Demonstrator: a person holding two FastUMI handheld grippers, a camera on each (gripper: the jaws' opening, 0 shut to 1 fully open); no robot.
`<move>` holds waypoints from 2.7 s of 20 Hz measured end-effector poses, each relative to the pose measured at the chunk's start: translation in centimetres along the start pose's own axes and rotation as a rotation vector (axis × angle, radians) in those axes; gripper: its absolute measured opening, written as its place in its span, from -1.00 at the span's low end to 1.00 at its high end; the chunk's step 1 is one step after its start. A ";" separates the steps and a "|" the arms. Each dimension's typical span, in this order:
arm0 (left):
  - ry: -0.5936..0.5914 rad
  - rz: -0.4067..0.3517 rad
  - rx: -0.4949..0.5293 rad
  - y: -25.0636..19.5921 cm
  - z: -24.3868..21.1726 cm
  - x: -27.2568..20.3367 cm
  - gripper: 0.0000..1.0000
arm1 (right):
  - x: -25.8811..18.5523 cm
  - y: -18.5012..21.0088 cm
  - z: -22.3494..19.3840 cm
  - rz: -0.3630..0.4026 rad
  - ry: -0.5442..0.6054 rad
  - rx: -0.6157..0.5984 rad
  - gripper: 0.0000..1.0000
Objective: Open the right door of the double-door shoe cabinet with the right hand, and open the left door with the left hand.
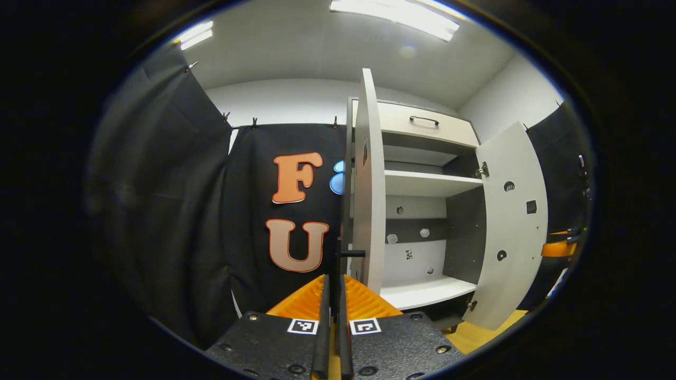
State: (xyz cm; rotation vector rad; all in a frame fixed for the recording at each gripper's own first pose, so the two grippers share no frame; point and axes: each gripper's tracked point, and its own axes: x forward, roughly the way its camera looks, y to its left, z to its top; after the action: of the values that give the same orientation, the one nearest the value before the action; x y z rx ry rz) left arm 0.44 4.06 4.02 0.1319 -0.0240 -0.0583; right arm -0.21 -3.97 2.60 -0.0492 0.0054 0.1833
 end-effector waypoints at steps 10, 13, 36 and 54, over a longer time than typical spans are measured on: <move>0.056 -0.137 -0.186 -9.0 0.7 -0.6 -0.88 | -0.2 -1.0 0.6 -0.045 -0.031 0.003 0.97; 0.083 -0.116 -0.213 -10.7 -1.1 0.0 -0.88 | -0.6 -1.1 0.8 -0.066 -0.036 0.012 0.84; 0.099 -0.060 -0.106 -13.1 -4.1 2.8 0.88 | -1.4 -2.8 -0.8 -0.123 -0.021 0.042 0.86; 0.087 -0.083 -0.068 -13.8 -3.2 3.1 0.88 | -1.0 -3.3 -0.2 -0.133 -0.042 0.065 0.86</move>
State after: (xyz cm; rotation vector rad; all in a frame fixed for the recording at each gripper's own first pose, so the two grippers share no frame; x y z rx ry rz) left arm 2.87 -9.36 -0.91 0.0669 0.0704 -0.1356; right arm -0.63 -7.38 2.53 0.0188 -0.0333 0.0506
